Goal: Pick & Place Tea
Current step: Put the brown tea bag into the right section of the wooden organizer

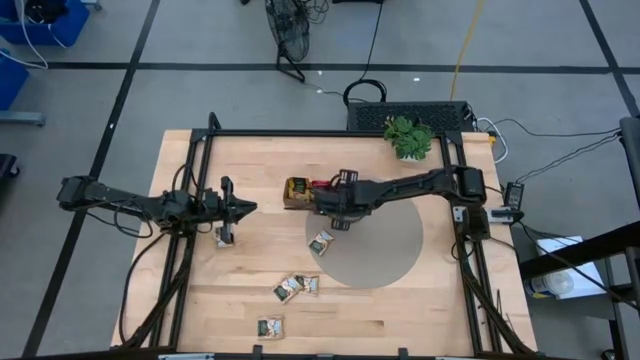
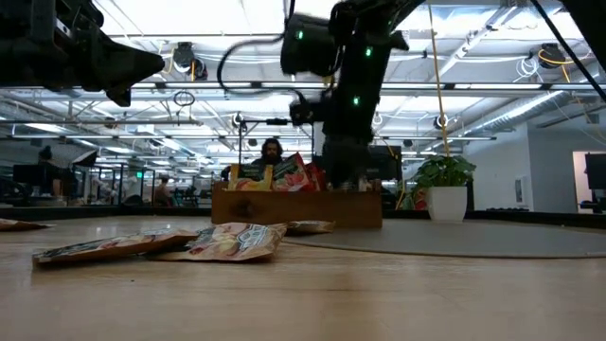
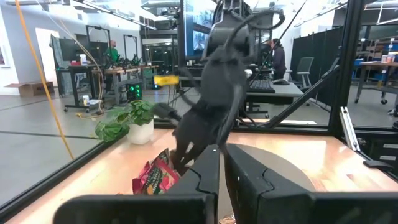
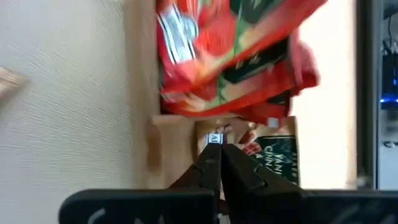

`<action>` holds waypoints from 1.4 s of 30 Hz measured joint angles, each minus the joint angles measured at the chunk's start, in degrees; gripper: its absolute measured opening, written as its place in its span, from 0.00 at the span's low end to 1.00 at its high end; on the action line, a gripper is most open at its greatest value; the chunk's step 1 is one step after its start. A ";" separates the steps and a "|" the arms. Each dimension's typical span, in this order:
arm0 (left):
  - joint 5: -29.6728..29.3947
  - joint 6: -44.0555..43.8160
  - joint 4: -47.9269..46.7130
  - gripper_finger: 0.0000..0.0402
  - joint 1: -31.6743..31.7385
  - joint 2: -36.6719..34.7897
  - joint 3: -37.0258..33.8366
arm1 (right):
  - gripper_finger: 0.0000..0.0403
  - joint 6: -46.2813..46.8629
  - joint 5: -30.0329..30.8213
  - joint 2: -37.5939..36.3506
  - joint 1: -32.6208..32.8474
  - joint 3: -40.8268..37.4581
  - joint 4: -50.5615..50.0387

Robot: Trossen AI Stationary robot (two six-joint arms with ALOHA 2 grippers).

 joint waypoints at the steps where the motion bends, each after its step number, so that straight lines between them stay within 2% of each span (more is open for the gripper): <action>1: 0.00 0.00 -0.02 0.08 0.01 0.00 0.00 | 0.00 0.09 0.11 -0.71 0.50 0.00 0.61; 3: 0.02 0.00 0.00 0.08 0.01 0.00 0.00 | 0.00 -0.83 -0.68 -2.68 1.65 0.00 2.41; 5: 0.00 0.00 0.00 0.08 0.01 0.00 0.00 | 0.00 -3.52 -4.74 -4.70 3.08 0.02 4.50; 7: 0.00 0.00 0.00 0.08 -0.01 0.01 0.00 | 0.00 -6.66 -13.29 -6.56 4.59 -0.48 7.34; 10: 0.01 0.00 0.00 0.08 0.01 0.02 0.00 | 0.00 -11.17 -29.28 -8.16 6.63 -3.91 16.61; 12: 0.00 0.00 0.00 0.08 0.00 0.01 0.00 | 0.02 -13.53 -33.26 -8.33 8.39 -7.50 23.12; 15: 0.00 0.00 0.00 0.08 -0.01 0.00 0.00 | 0.11 -17.00 -31.75 -8.17 10.81 -12.71 30.22; 21: 0.00 0.00 0.02 0.08 -0.01 0.00 0.02 | 0.34 -23.29 -18.23 -8.23 14.32 -20.57 39.80; 24: 0.00 0.00 0.00 0.08 0.01 0.00 0.02 | 0.42 -22.82 -18.18 -7.41 14.70 -22.74 44.82; 28: 0.02 0.00 0.00 0.08 0.00 0.01 0.02 | 0.43 -22.50 -18.40 -5.30 15.13 -23.23 47.14; 42: 0.02 0.00 0.13 0.08 0.01 0.02 0.02 | 0.38 -23.11 -18.42 -2.35 13.81 -23.12 49.56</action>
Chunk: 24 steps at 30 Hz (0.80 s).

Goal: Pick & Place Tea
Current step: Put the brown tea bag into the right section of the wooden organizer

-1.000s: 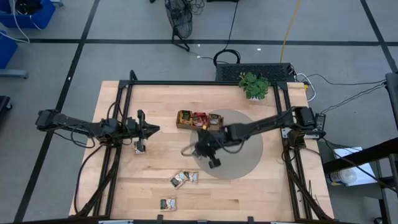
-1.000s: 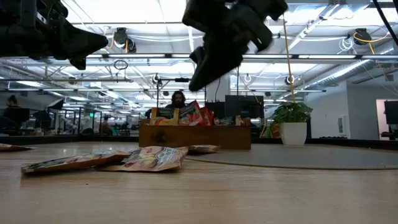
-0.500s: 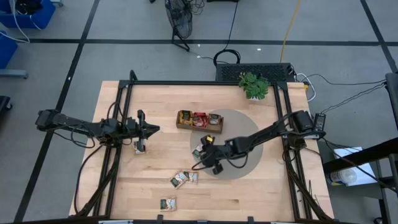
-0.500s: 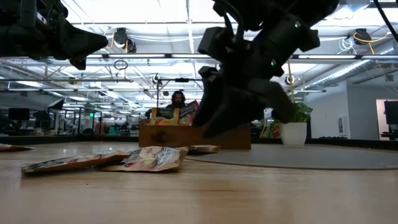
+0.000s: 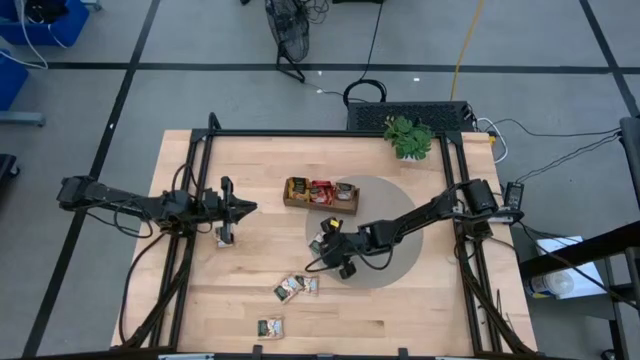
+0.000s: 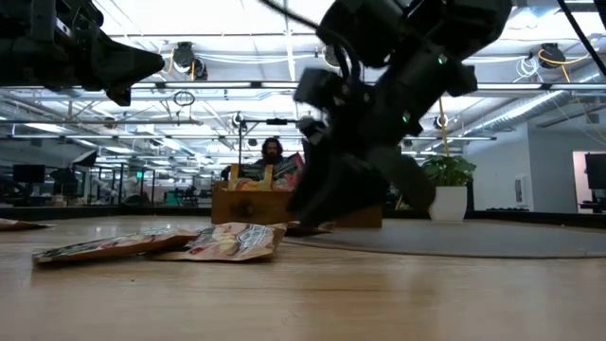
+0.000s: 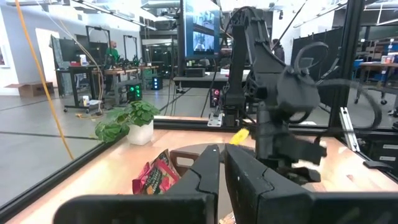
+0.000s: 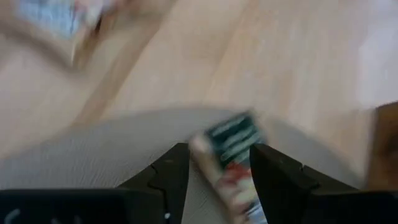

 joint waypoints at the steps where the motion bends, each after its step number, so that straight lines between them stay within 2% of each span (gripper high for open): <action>1: 0.00 -0.01 0.01 0.08 -0.02 0.00 0.00 | 0.39 0.00 -0.05 0.46 0.00 -0.02 -0.75; 5: 0.00 0.00 0.02 0.08 -0.01 -0.02 0.00 | 0.39 -0.05 -0.96 1.74 0.40 0.11 0.43; 11: 0.00 0.00 0.04 0.08 -0.02 -0.02 0.00 | 0.34 1.14 3.56 1.68 0.57 0.06 0.38; 14: 0.00 0.00 0.04 0.08 -0.02 -0.01 0.00 | 0.26 2.20 4.58 1.66 0.51 0.01 -0.44; 19: 0.00 0.00 0.04 0.08 -0.02 -0.02 0.00 | 0.05 3.61 4.67 1.63 0.52 -0.02 -1.23; 24: 0.00 0.00 0.04 0.08 -0.02 0.00 0.00 | 0.01 4.00 4.70 1.63 0.51 -0.04 -0.71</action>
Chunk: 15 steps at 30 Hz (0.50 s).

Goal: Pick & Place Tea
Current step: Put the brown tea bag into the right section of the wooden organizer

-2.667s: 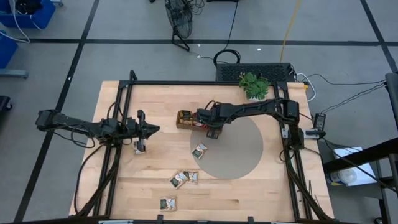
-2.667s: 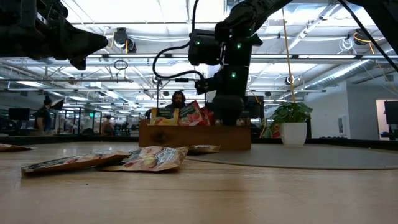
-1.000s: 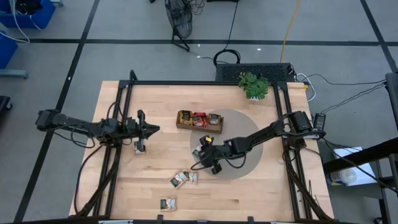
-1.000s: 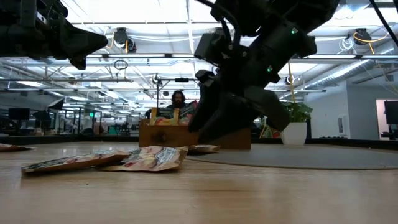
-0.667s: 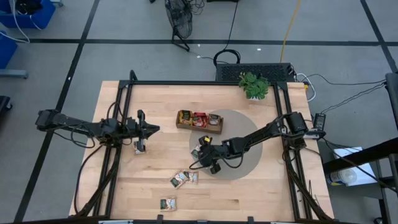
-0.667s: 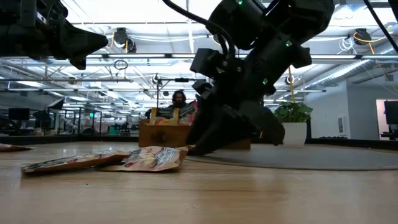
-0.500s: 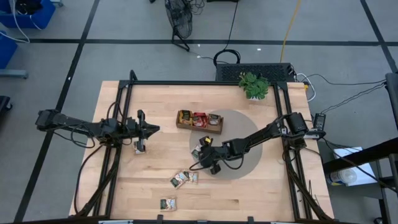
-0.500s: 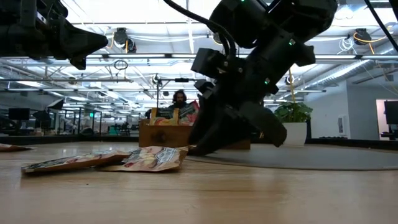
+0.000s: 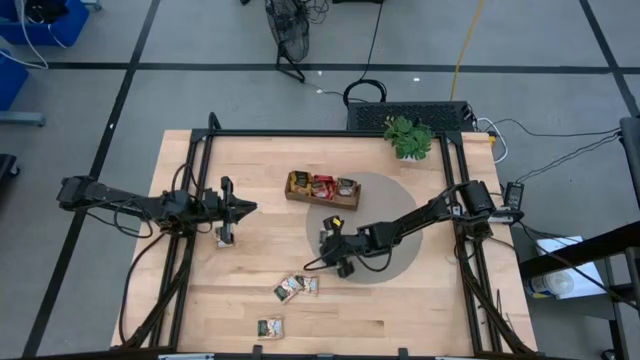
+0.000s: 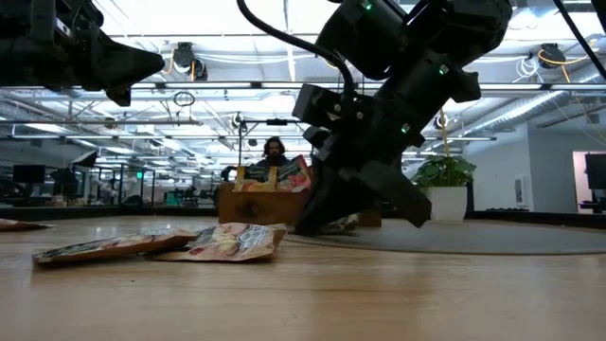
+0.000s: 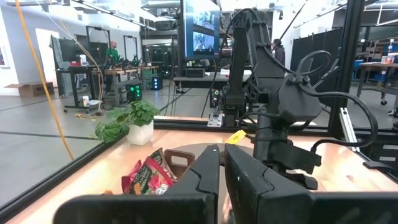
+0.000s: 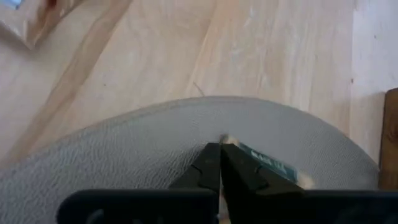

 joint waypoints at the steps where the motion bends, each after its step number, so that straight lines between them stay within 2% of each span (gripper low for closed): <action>1: 0.00 0.00 0.00 0.08 0.00 -0.02 0.00 | 0.00 0.01 0.00 0.00 0.12 0.00 0.53; 10: 0.00 0.00 0.00 0.08 0.01 0.00 0.00 | 0.00 -1.32 0.29 -5.74 2.01 -0.04 5.12; 13: 0.00 0.00 0.02 0.08 0.00 0.00 0.00 | 0.00 3.40 1.80 -7.64 1.51 0.00 5.10; 15: 0.00 0.00 0.00 0.08 0.01 -0.01 0.00 | 0.02 5.81 0.15 -7.85 0.54 0.02 3.72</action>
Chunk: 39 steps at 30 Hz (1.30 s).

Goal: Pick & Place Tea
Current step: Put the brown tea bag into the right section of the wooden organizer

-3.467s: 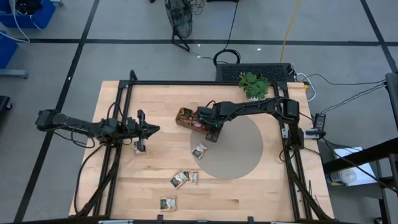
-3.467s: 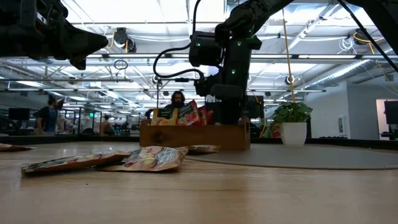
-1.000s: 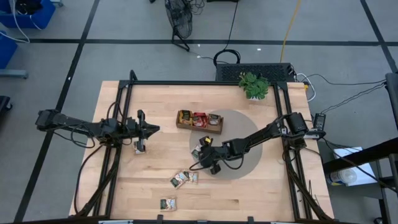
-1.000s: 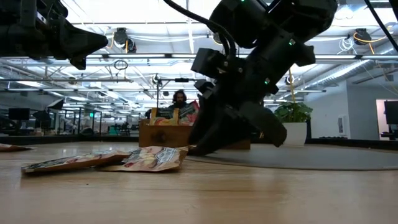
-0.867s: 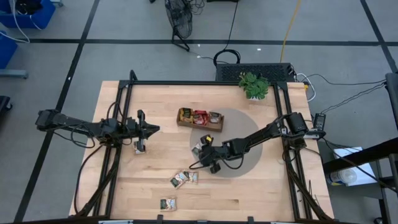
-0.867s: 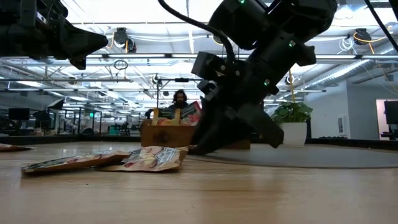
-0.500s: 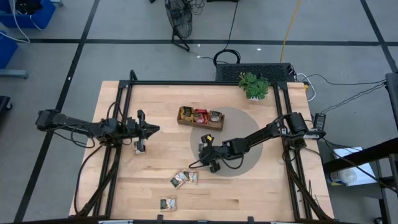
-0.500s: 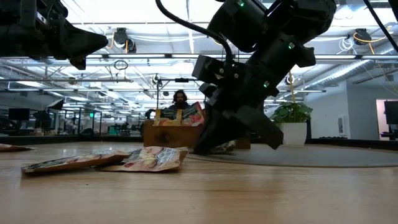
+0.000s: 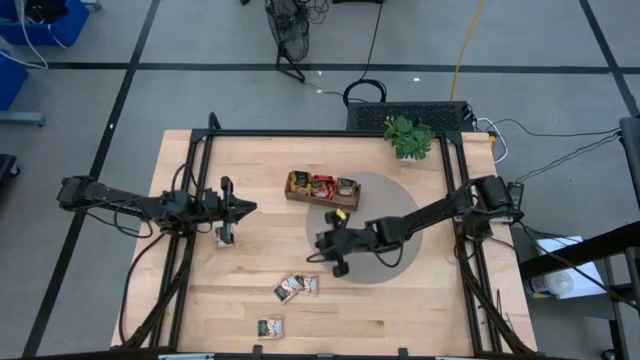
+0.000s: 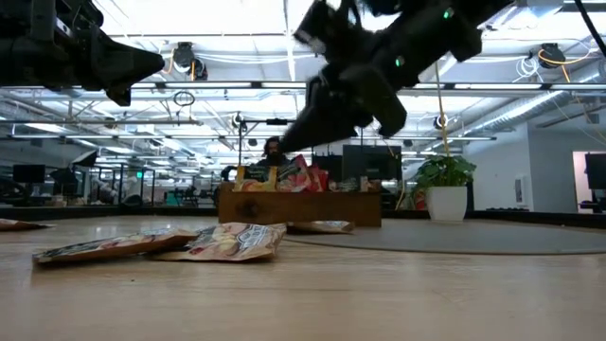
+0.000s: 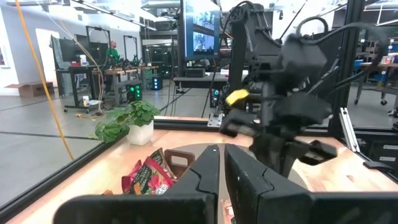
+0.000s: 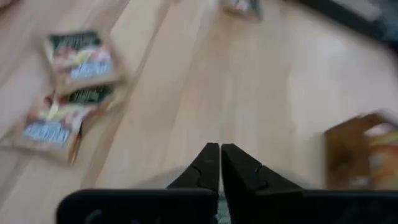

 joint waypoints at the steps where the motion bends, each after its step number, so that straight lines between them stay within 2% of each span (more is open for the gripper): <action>1: 0.00 0.00 0.00 0.08 -0.01 -0.01 0.00 | 0.04 0.73 -1.36 0.08 -0.42 0.00 -1.21; 7: -0.02 0.00 -0.02 0.08 -0.01 -0.01 0.00 | 0.32 6.80 -3.47 3.02 -2.14 -0.04 -4.96; 11: -0.02 0.00 -0.02 0.08 0.00 -0.01 0.00 | 0.49 7.29 -4.78 5.39 -2.58 -0.02 -4.59; 14: 0.00 0.00 -0.01 0.08 0.00 0.00 0.00 | 0.56 6.84 -4.74 6.83 -2.88 -0.03 -4.02; 17: 0.02 0.00 0.00 0.08 -0.01 0.01 0.00 | 0.58 6.97 -4.81 7.68 -3.57 -0.02 -3.25; 20: 0.00 0.00 0.00 0.08 0.00 0.00 0.00 | 0.54 7.60 -4.89 7.89 -4.03 0.09 -3.67; 23: 0.00 0.00 0.00 0.08 -0.01 0.00 0.00 | 0.44 8.61 -4.92 7.89 -4.30 0.09 -3.79; 31: 0.00 0.00 0.02 0.08 -0.01 -0.01 0.00 | 0.04 8.17 -4.89 7.89 -4.29 0.02 -4.20; 36: 0.00 0.00 0.00 0.08 0.01 0.01 0.00 | 0.00 7.43 -4.76 7.93 -3.78 -0.02 -3.28; 39: 0.00 0.00 0.00 0.08 0.00 0.01 0.00 | 0.00 6.34 -4.64 7.63 -2.95 -0.09 0.51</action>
